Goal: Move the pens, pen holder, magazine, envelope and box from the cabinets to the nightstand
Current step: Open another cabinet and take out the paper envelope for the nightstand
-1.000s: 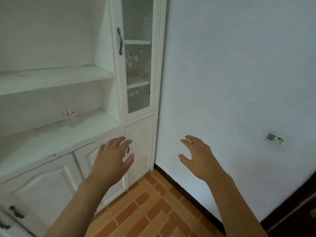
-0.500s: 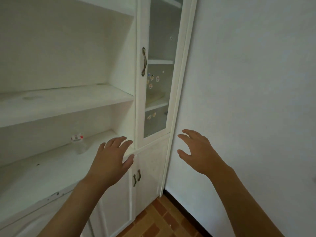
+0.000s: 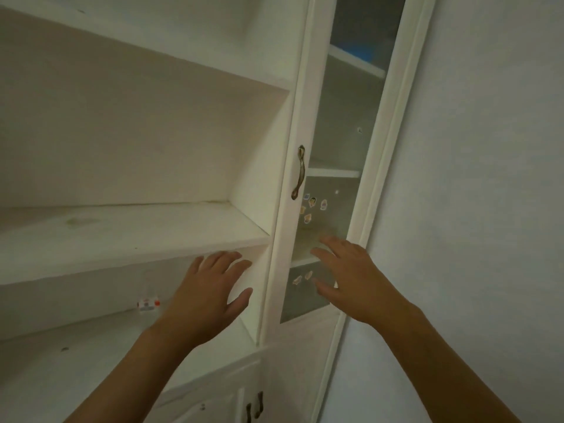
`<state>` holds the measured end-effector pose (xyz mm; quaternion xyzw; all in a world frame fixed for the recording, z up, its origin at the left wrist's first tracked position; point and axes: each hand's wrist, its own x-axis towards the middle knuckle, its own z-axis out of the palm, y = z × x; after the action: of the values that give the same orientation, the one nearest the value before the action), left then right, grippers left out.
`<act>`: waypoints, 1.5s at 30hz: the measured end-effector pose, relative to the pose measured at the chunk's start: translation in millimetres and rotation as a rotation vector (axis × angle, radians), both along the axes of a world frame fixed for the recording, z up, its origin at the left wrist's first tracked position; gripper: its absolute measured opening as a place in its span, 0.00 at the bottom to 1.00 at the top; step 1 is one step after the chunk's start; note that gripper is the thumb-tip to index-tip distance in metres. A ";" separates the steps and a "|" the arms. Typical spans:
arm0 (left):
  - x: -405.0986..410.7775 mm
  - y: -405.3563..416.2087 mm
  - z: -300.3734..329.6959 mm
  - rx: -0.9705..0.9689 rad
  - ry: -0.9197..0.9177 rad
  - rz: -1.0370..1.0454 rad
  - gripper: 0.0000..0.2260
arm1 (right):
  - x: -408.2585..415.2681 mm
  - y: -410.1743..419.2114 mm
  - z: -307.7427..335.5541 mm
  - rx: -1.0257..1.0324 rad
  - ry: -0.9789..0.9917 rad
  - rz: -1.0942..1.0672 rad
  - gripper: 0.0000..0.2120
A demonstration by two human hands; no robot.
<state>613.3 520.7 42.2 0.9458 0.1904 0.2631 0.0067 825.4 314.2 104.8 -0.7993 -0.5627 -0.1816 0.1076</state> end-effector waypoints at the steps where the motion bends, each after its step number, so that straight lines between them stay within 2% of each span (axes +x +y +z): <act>1: 8.1 5.8 5.4 0.008 0.000 0.009 0.28 | 10.0 10.2 7.4 0.002 -0.034 0.029 0.27; 9: 75.6 39.2 28.1 0.056 -0.041 0.058 0.34 | 73.7 74.9 53.4 0.003 -0.320 0.188 0.27; 13: 99.5 51.5 26.1 0.067 -0.070 0.039 0.29 | 99.3 96.9 61.4 0.032 -0.434 0.227 0.26; 17: 114.1 73.5 21.0 0.150 -0.067 -0.011 0.26 | 113.5 117.0 66.6 0.023 -0.454 0.241 0.27; 22: 133.0 102.1 33.6 0.234 -0.067 -0.114 0.26 | 127.0 138.6 66.1 -0.014 -0.485 0.197 0.29; 31: 162.8 152.6 55.2 0.412 -0.055 -0.267 0.24 | 135.4 153.4 76.8 -0.057 -0.749 0.089 0.29; 38: 182.1 180.0 68.1 0.580 -0.047 -0.368 0.26 | 136.2 161.1 88.8 -0.134 -0.805 0.048 0.28; 45: 186.5 193.1 67.8 0.658 -0.008 -0.382 0.28 | 142.9 157.8 83.7 -0.147 -0.768 0.053 0.31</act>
<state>799.9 713.8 110.0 0.9147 -0.0842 0.3078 -0.2479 968.4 471.9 188.5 -0.6640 -0.5940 -0.4237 -0.1636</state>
